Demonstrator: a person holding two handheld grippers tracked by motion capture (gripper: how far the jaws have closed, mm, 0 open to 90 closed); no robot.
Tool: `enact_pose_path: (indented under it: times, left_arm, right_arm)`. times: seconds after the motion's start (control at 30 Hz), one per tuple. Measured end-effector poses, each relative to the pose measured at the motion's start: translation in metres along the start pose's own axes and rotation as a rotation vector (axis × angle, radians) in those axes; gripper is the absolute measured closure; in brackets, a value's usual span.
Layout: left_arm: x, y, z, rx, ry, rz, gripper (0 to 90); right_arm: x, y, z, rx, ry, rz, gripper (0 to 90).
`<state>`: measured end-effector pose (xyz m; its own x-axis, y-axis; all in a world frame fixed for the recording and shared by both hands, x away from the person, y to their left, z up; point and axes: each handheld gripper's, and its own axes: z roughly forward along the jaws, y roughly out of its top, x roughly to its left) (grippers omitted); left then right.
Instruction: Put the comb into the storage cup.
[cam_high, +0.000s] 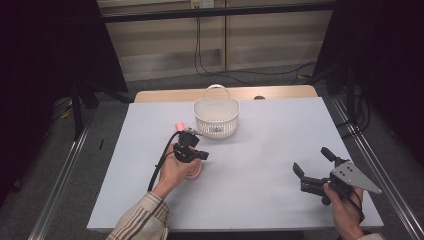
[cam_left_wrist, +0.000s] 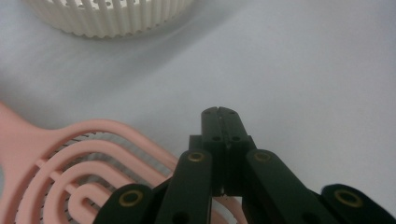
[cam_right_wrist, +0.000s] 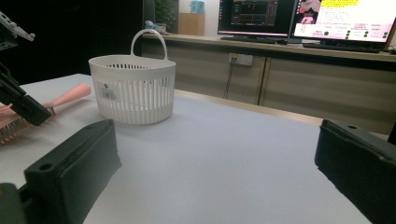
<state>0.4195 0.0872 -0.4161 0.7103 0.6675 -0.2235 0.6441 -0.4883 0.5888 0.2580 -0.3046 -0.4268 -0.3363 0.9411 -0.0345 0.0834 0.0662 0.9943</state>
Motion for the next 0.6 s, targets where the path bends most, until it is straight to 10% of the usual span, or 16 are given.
enact_pose_path:
  times: [0.6]
  left_arm:
    - [0.0012, -0.0029, -0.0026, 0.012, -0.011, -0.001, 90.0]
  right_arm:
    - [-0.0005, 0.0003, -0.0008, -0.004, 0.0, 0.005, 0.0]
